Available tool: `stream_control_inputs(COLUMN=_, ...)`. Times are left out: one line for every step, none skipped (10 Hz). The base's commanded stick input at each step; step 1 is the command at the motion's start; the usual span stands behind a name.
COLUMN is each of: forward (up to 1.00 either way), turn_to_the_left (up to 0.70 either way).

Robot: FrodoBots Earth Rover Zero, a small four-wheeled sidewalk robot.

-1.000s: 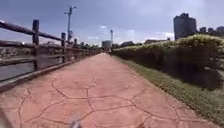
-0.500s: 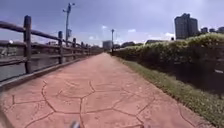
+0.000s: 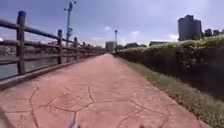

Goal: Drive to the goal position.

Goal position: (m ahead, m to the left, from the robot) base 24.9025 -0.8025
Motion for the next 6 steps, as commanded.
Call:
stream_control_inputs(forward=0.70, turn_to_the_left=0.00)
stream_control_inputs(forward=0.70, turn_to_the_left=0.00)
stream_control_inputs(forward=0.70, turn_to_the_left=0.00)
stream_control_inputs(forward=0.70, turn_to_the_left=0.00)
stream_control_inputs(forward=0.70, turn_to_the_left=0.00)
stream_control_inputs(forward=0.70, turn_to_the_left=0.00)
